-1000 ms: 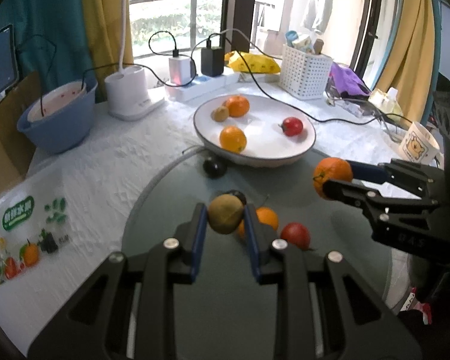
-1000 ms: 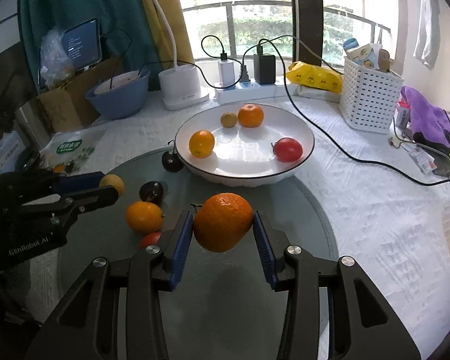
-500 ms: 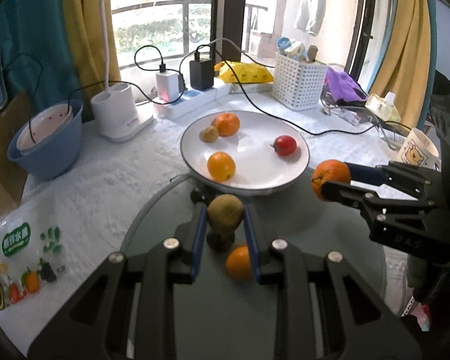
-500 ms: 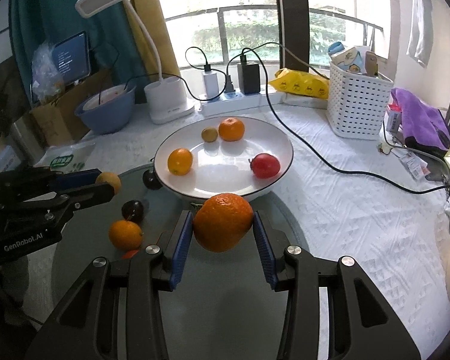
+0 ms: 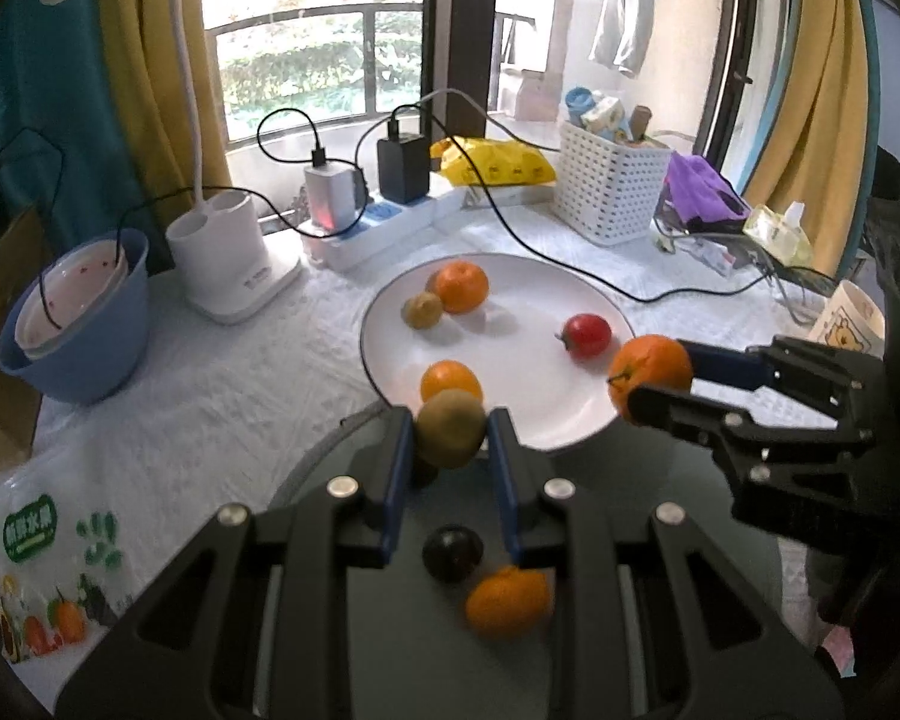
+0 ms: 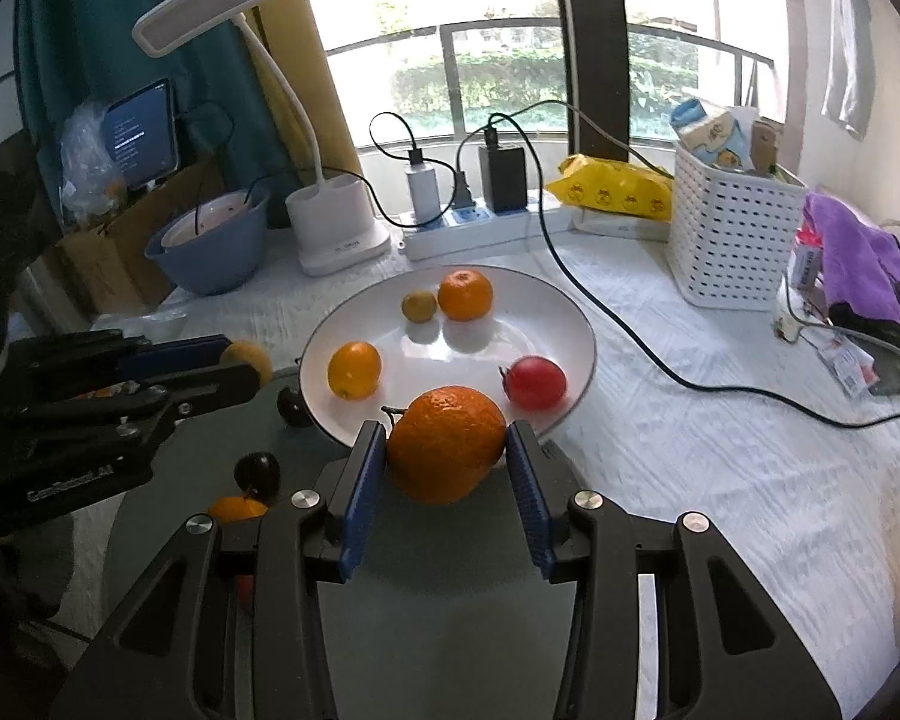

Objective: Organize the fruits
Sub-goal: 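Carry the orange with the right gripper while the left carries the yellow fruit, releasing both on the plate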

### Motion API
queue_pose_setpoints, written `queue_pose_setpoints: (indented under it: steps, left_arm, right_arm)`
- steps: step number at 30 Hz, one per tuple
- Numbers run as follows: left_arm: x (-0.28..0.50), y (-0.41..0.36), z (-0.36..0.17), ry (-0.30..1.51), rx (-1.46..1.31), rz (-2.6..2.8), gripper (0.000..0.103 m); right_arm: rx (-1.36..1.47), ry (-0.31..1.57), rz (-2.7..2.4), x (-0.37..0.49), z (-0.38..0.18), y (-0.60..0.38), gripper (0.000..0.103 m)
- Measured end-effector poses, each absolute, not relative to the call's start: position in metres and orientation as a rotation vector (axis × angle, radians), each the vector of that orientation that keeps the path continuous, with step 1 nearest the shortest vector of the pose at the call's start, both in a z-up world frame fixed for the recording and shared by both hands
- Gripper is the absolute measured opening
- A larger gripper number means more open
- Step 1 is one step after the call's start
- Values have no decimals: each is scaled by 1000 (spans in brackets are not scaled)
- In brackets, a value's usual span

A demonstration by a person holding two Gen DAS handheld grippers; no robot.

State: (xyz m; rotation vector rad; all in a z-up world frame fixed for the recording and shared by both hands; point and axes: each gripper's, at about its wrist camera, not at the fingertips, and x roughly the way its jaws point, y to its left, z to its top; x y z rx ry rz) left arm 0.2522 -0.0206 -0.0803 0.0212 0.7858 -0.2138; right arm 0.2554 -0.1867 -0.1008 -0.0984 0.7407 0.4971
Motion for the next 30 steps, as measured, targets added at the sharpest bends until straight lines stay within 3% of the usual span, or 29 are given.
queue_pose_setpoints:
  steps: [30]
  left_arm:
    - [334,-12,-108,853,-57,-207,26]
  right_arm:
    - [-132,752,476,335,-115,-170,44]
